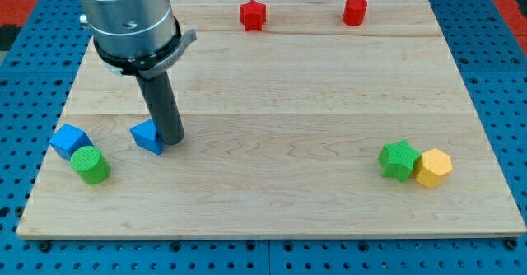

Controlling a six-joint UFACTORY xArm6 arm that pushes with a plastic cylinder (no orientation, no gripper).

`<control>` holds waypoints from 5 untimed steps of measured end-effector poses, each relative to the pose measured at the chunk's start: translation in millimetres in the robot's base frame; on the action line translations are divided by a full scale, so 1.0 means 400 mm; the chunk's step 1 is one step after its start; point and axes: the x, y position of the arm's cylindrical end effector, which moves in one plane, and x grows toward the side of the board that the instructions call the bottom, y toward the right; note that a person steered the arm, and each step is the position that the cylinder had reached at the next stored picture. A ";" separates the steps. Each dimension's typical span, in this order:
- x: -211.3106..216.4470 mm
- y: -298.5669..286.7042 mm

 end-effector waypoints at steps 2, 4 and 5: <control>-0.050 -0.096; -0.440 0.156; -0.573 0.131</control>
